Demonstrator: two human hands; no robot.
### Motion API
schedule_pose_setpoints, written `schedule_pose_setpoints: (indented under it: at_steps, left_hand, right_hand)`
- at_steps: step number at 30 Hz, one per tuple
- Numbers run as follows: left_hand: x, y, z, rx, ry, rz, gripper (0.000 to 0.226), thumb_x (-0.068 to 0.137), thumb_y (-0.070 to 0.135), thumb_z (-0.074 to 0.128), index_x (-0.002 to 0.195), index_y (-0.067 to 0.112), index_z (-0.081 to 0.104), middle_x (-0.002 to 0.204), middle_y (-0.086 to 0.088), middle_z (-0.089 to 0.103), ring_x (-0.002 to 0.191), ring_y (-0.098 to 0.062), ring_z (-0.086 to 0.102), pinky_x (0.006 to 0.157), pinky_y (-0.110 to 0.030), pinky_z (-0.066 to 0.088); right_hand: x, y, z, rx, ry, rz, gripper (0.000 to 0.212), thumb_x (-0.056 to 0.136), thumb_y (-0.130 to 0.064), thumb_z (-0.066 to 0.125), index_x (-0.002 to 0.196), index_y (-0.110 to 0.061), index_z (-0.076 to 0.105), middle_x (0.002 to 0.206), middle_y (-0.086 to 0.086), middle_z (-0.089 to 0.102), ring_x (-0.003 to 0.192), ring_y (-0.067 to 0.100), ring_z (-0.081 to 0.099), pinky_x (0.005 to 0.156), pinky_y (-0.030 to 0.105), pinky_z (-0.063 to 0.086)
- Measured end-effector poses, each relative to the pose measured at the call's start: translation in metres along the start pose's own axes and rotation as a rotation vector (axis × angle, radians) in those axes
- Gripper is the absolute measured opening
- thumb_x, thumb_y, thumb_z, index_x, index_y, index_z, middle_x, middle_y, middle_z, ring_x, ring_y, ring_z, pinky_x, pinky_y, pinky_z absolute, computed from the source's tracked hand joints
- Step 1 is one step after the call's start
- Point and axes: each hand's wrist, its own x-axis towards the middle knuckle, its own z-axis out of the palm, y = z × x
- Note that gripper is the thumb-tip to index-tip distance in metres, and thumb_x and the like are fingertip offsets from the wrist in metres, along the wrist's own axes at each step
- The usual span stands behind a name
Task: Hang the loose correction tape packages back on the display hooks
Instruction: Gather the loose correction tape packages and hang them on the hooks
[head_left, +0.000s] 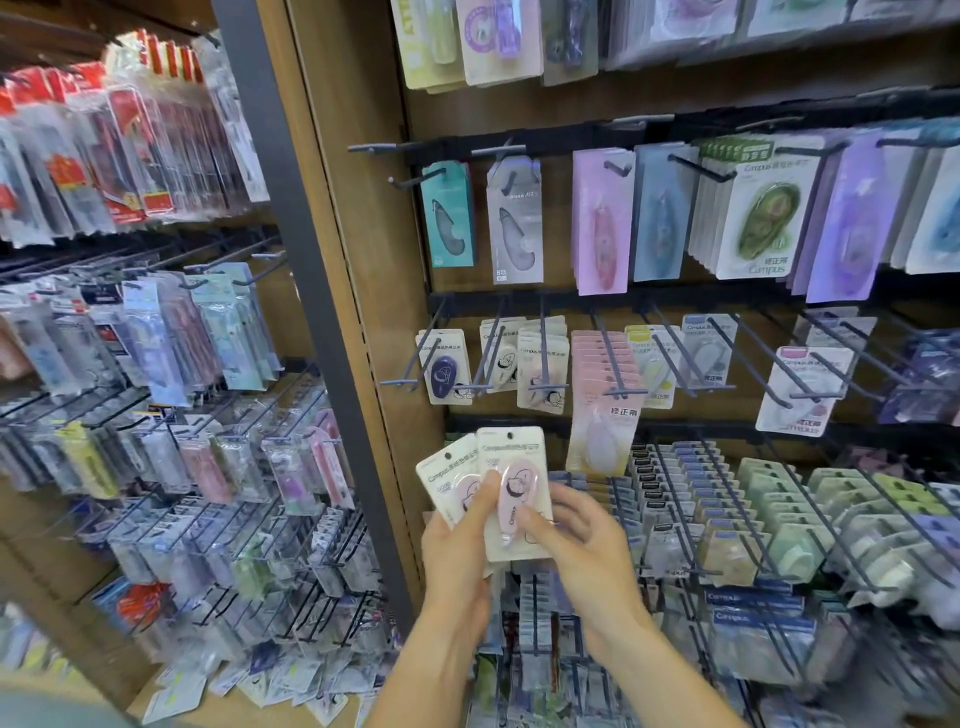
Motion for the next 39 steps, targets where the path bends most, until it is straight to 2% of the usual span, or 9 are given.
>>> schedule_pose_setpoints:
  at_steps: [3,7,17,23,28,30,33,35,39]
  left_hand:
    - [0.001,0.004,0.016,0.012,-0.008,0.017,0.033,0.09,0.016,0.079,0.123,0.012,0.073,0.111,-0.011,0.08,0.104,-0.031,0.077,0.085,-0.046,0.063]
    - [0.006,0.015,0.027,0.023,-0.002,0.049,0.029,0.095,0.025,0.076,0.122,0.015,0.074,0.11,-0.007,0.081,0.104,-0.027,0.077,0.092,-0.048,0.06]
    - [0.014,0.014,0.02,0.055,0.089,-0.037,0.015,0.098,0.017,0.065,0.109,0.017,0.074,0.093,-0.002,0.079,0.08,-0.021,0.073,0.064,-0.035,0.06]
    - [0.02,0.014,0.006,0.081,0.139,-0.047,0.013,0.092,0.015,0.061,0.101,0.019,0.071,0.098,-0.007,0.075,0.089,-0.03,0.07,0.074,-0.043,0.056]
    - [0.023,0.018,-0.005,0.146,0.172,-0.045,0.01,0.092,0.021,0.062,0.099,0.018,0.069,0.105,-0.015,0.076,0.09,-0.035,0.07,0.045,-0.027,0.047]
    - [0.024,0.02,-0.006,0.152,0.173,-0.041,0.01,0.091,0.022,0.063,0.098,0.018,0.069,0.104,-0.015,0.075,0.089,-0.037,0.071,0.046,-0.028,0.046]
    - [0.025,0.022,-0.005,0.148,0.172,-0.021,0.007,0.09,0.021,0.064,0.092,0.017,0.07,0.095,-0.011,0.073,0.086,-0.035,0.069,0.057,-0.035,0.05]
    - [0.027,0.023,-0.006,0.149,0.164,-0.012,0.005,0.088,0.02,0.065,0.089,0.016,0.068,0.091,-0.01,0.071,0.083,-0.034,0.066,0.056,-0.036,0.049]
    - [0.026,0.025,-0.005,0.162,0.122,-0.019,0.004,0.087,0.018,0.064,0.09,0.015,0.066,0.09,-0.007,0.068,0.082,-0.034,0.065,0.044,-0.028,0.045]
  right_hand:
    - [0.006,-0.006,-0.005,0.035,0.094,-0.103,0.034,0.087,-0.009,0.079,0.118,-0.014,0.066,0.105,0.0,0.079,0.099,0.017,0.075,0.082,0.031,0.061]
    - [0.011,-0.012,-0.005,0.105,0.102,-0.173,0.034,0.089,-0.008,0.076,0.119,-0.015,0.062,0.106,-0.003,0.079,0.098,0.014,0.076,0.077,0.024,0.061]
    - [0.032,-0.002,0.002,0.136,0.247,-0.165,0.032,0.093,-0.012,0.073,0.123,-0.018,0.064,0.109,-0.005,0.079,0.099,0.007,0.074,0.074,0.018,0.057]
    - [0.039,0.002,0.014,0.177,0.272,-0.105,0.03,0.095,-0.01,0.071,0.124,-0.019,0.064,0.111,-0.004,0.078,0.099,0.004,0.073,0.075,0.018,0.053]
    - [0.037,0.007,0.009,0.16,0.295,-0.105,0.029,0.095,-0.011,0.072,0.121,-0.022,0.065,0.11,-0.006,0.078,0.101,0.005,0.073,0.082,0.024,0.053]
    - [0.038,0.005,0.011,0.155,0.29,-0.106,0.029,0.095,-0.011,0.072,0.12,-0.022,0.065,0.11,-0.006,0.078,0.101,0.005,0.073,0.085,0.025,0.054]
    - [0.038,0.006,0.013,0.16,0.29,-0.102,0.031,0.095,-0.012,0.072,0.123,-0.02,0.064,0.111,-0.005,0.078,0.104,0.007,0.073,0.088,0.027,0.054]
    - [0.038,0.007,0.014,0.154,0.306,-0.102,0.031,0.094,-0.013,0.073,0.123,-0.021,0.064,0.111,-0.005,0.078,0.104,0.007,0.073,0.09,0.028,0.054]
    - [0.051,0.003,0.02,0.237,0.405,-0.004,0.025,0.093,-0.014,0.075,0.117,-0.018,0.068,0.107,-0.003,0.077,0.091,0.003,0.074,0.07,0.014,0.054]
